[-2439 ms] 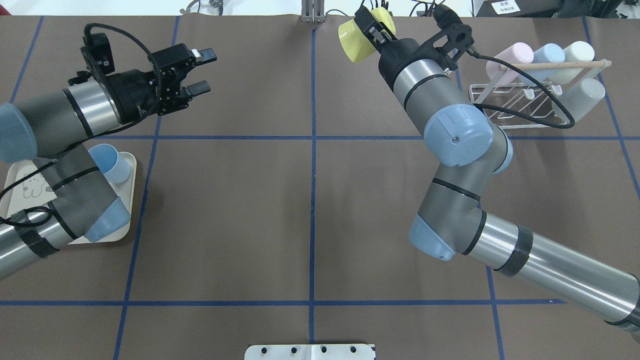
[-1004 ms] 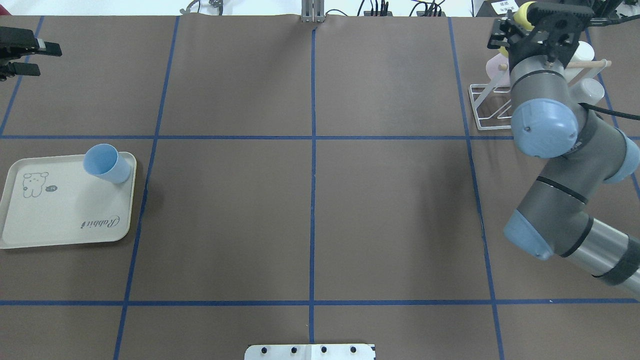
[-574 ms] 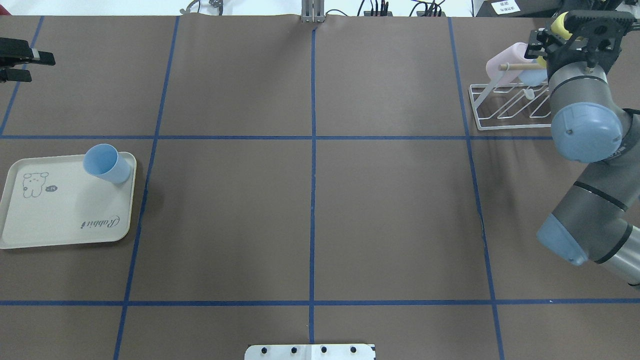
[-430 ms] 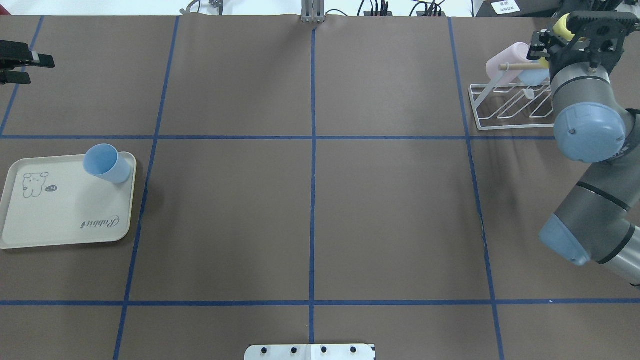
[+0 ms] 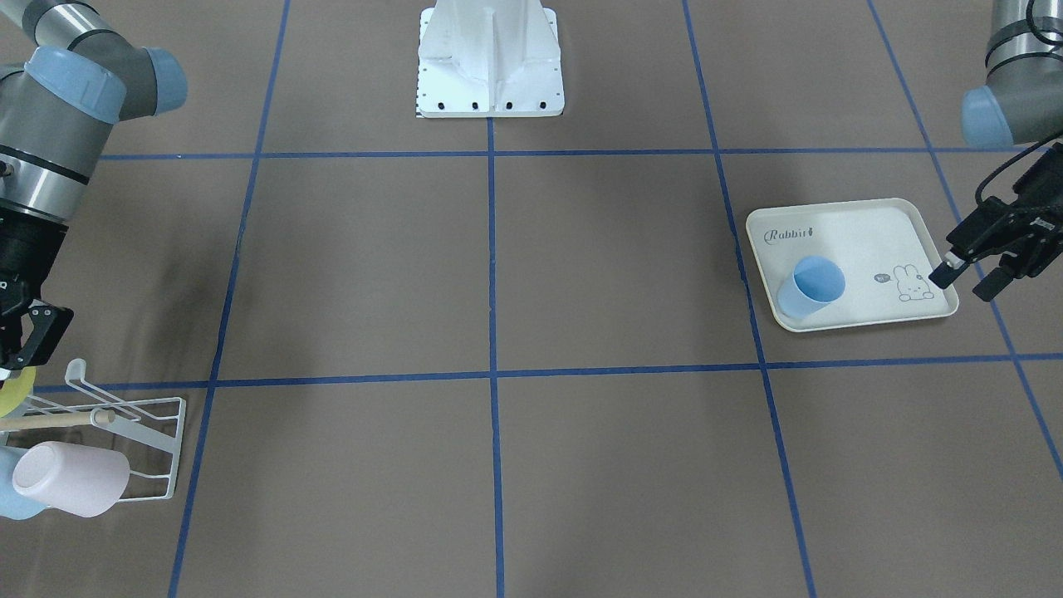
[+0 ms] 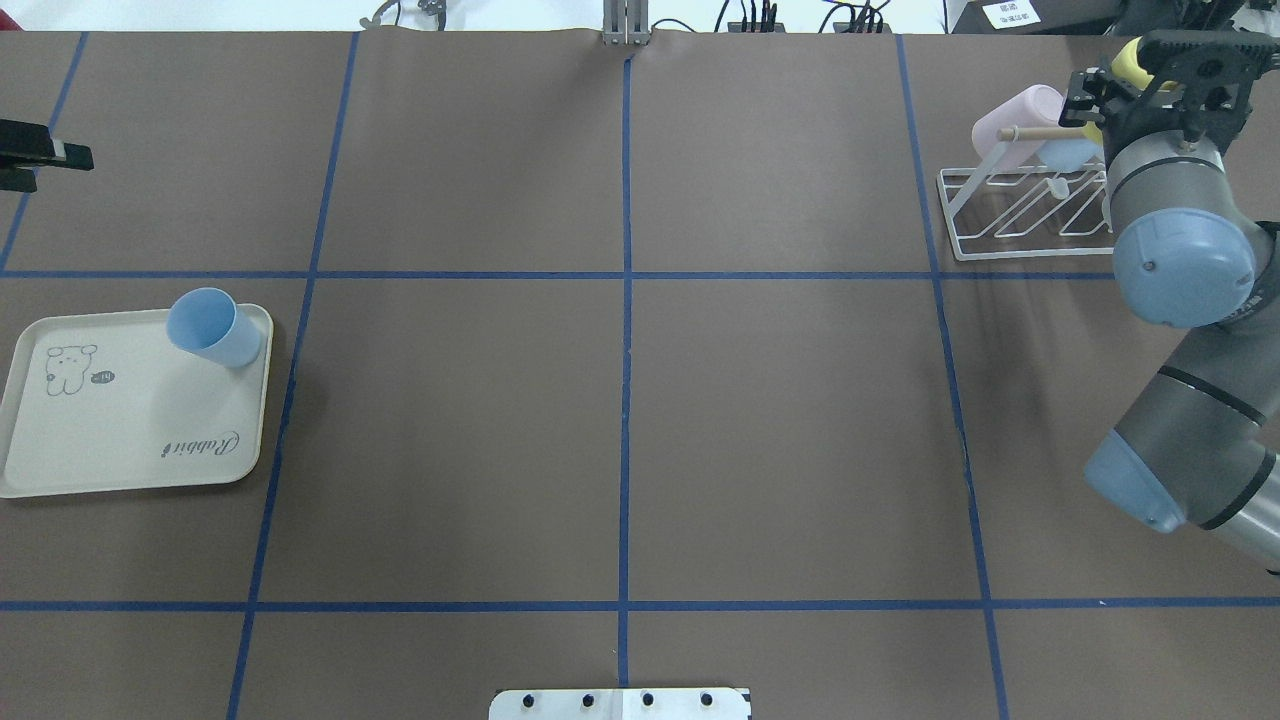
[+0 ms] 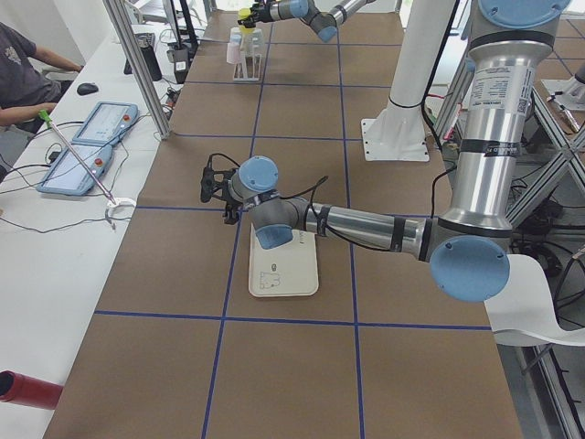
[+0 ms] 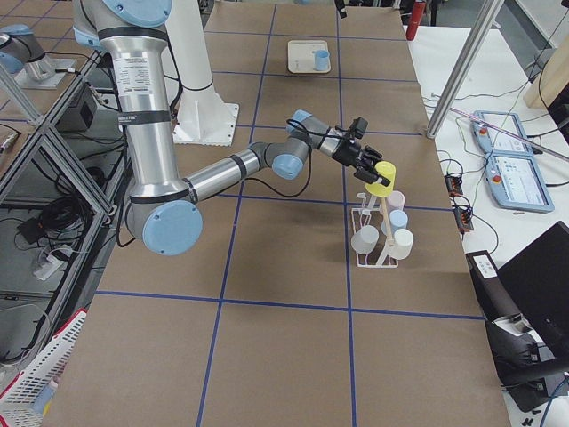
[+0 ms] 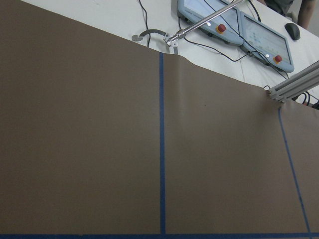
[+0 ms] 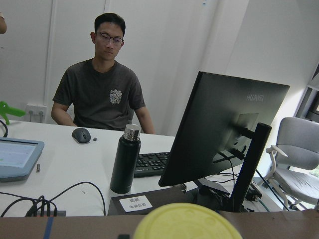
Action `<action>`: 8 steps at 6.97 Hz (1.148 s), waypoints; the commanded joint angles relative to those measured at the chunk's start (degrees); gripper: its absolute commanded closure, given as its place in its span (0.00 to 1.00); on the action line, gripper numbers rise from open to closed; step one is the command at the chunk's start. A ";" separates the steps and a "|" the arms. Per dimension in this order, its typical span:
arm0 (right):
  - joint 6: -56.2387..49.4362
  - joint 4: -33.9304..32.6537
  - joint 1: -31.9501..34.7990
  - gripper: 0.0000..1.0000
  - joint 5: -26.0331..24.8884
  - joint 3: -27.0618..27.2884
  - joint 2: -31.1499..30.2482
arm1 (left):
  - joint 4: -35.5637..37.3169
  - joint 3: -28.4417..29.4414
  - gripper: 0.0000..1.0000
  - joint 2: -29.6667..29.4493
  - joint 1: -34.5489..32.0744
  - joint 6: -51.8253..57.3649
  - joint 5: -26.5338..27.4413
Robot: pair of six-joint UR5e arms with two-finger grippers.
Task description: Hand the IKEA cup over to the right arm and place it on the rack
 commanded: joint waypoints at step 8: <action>0.49 0.00 -0.13 1.00 2.45 -2.18 -1.84 | 15.12 -2.31 0.00 2.65 -0.55 17.67 0.61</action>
